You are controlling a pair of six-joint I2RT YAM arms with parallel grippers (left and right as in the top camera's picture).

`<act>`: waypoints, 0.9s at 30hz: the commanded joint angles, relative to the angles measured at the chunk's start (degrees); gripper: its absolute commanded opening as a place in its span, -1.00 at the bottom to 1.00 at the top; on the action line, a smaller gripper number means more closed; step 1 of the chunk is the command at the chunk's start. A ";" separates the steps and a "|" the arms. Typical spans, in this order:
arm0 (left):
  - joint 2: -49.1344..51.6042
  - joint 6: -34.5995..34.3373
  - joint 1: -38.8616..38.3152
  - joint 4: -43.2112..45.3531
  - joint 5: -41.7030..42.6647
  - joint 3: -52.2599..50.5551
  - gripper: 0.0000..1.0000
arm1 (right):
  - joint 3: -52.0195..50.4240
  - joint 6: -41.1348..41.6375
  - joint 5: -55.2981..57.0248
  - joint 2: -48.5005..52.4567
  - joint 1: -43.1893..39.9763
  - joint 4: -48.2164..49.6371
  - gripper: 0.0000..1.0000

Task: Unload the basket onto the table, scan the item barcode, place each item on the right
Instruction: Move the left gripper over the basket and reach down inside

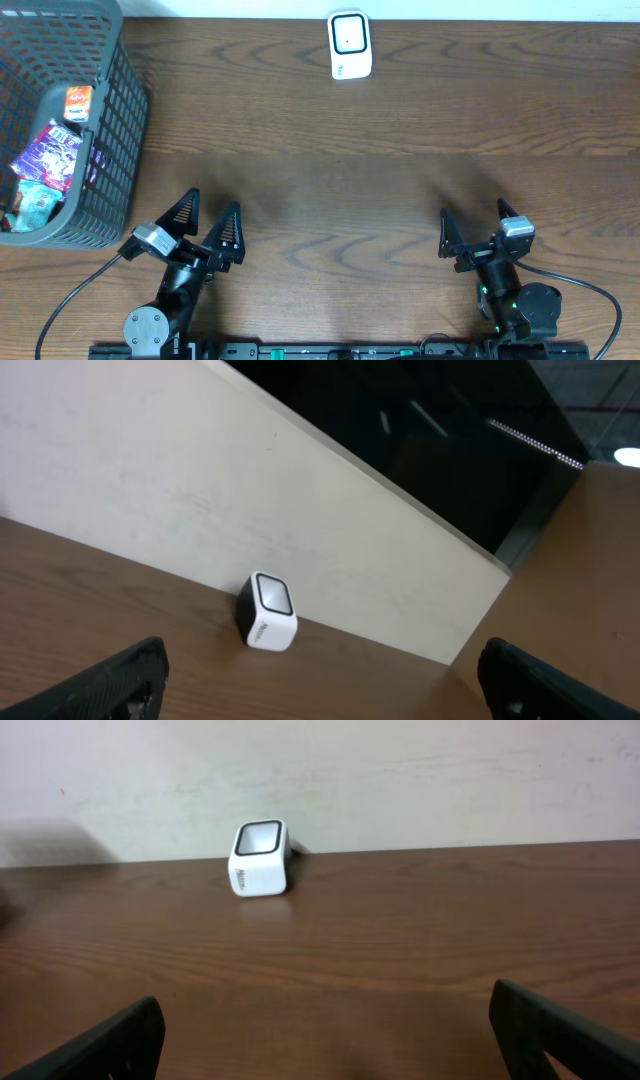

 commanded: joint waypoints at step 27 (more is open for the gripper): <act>46.75 30.27 0.26 -56.65 -12.00 64.81 0.95 | -0.24 -0.74 0.20 -0.31 -0.28 -0.04 0.99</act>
